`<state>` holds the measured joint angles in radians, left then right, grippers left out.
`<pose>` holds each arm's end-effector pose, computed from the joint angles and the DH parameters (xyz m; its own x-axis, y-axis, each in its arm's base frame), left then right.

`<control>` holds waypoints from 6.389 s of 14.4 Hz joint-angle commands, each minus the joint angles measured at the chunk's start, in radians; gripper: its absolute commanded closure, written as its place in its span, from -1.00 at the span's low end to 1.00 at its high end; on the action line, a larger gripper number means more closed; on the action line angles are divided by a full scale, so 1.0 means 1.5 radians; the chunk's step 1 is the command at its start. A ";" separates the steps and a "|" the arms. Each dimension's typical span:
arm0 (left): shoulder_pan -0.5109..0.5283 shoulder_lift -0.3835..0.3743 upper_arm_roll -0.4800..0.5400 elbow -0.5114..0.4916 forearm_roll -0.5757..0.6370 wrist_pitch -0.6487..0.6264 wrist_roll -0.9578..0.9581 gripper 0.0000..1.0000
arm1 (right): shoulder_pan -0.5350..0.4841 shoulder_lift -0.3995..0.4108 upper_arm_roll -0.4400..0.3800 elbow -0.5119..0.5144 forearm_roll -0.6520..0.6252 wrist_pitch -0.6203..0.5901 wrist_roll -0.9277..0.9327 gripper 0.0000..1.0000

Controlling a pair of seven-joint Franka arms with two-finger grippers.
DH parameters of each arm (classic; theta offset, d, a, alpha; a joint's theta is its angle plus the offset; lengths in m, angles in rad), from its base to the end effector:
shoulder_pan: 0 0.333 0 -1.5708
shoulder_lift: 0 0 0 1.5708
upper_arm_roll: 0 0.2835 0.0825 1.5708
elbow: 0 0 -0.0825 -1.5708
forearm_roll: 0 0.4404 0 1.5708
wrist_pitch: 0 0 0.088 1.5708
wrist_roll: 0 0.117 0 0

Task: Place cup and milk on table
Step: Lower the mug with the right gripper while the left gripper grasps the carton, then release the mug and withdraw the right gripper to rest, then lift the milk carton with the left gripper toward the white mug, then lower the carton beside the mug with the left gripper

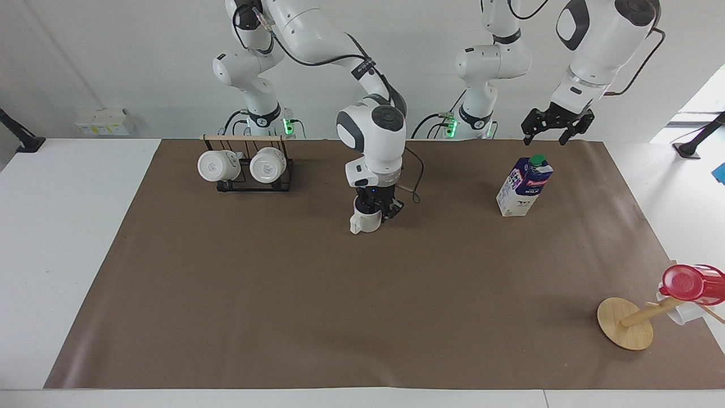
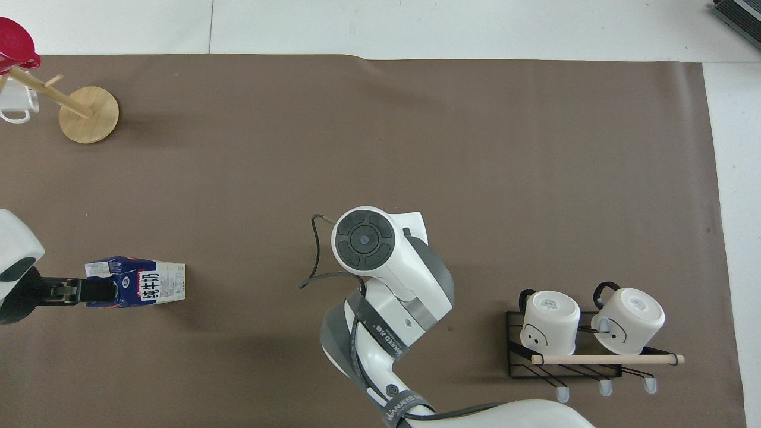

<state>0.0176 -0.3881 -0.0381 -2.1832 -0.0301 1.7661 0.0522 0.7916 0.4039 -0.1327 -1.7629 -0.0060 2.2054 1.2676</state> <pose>0.5012 -0.0141 0.4895 0.9976 -0.0635 -0.0284 -0.0631 -0.9979 0.0164 0.5438 0.4259 0.2711 0.8267 -0.5587 0.0668 -0.5586 -0.8291 -0.0226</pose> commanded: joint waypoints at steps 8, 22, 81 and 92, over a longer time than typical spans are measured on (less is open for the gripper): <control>0.009 -0.020 0.001 -0.088 0.003 0.119 0.043 -1.00 | -0.050 -0.162 -0.005 0.001 0.002 -0.107 -0.108 -1.00; 0.020 -0.005 0.001 -0.147 0.004 0.229 0.073 -1.00 | -0.277 -0.279 -0.006 -0.008 0.001 -0.305 -0.477 -1.00; -0.259 0.210 -0.124 0.075 0.004 0.239 -0.528 0.03 | -0.489 -0.328 0.006 0.134 -0.009 -0.483 -0.817 -1.00; -0.282 0.229 -0.124 0.071 0.032 0.257 -0.520 -0.12 | -0.487 -0.323 0.007 0.129 -0.009 -0.480 -0.811 -1.00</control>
<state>-0.3853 -0.0560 -0.2392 -2.0905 -0.0056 2.1445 -0.7198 0.0620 -0.0687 -0.1272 -1.5487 -0.0072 1.4900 0.0550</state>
